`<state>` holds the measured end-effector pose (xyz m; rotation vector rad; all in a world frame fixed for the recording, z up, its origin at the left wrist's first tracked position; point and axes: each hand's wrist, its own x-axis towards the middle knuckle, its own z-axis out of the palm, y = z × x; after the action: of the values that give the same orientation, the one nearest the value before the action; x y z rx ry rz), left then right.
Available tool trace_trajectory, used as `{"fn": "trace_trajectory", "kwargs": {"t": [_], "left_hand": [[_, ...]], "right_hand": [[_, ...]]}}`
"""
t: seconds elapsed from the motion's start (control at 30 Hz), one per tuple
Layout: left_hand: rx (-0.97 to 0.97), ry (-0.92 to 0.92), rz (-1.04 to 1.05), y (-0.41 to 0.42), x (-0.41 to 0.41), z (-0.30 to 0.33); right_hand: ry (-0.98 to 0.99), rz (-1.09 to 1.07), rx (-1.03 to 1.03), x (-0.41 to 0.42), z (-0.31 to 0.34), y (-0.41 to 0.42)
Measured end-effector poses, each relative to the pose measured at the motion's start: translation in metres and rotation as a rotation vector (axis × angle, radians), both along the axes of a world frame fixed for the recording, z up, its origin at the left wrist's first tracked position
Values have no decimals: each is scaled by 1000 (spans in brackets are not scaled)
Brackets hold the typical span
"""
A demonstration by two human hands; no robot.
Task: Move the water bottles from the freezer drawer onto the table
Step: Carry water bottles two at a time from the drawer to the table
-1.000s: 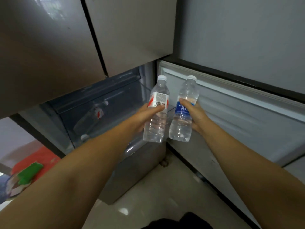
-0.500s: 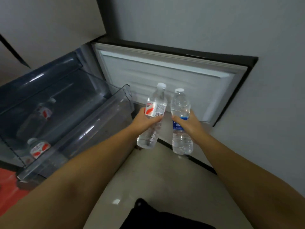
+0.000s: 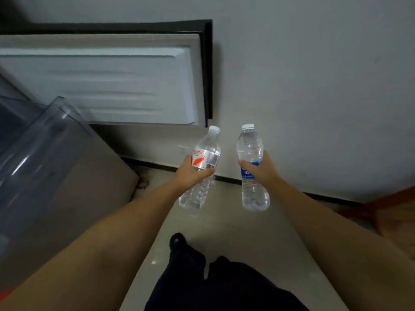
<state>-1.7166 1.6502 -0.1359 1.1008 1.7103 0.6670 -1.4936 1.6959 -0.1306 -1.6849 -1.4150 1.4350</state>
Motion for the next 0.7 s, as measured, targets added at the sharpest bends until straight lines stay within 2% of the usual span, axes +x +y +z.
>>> {"fn": "trace_trajectory", "kwargs": {"t": [0.2, 0.4, 0.7], "left_hand": [[-48, 91, -156, 31, 88, -8], [-52, 114, -319, 62, 141, -15], [-64, 126, -741, 162, 260, -17]], "right_hand": [[15, -246, -67, 81, -14, -16], [-16, -431, -80, 135, -24, -32], [-61, -784, -84, 216, -27, -13]]}}
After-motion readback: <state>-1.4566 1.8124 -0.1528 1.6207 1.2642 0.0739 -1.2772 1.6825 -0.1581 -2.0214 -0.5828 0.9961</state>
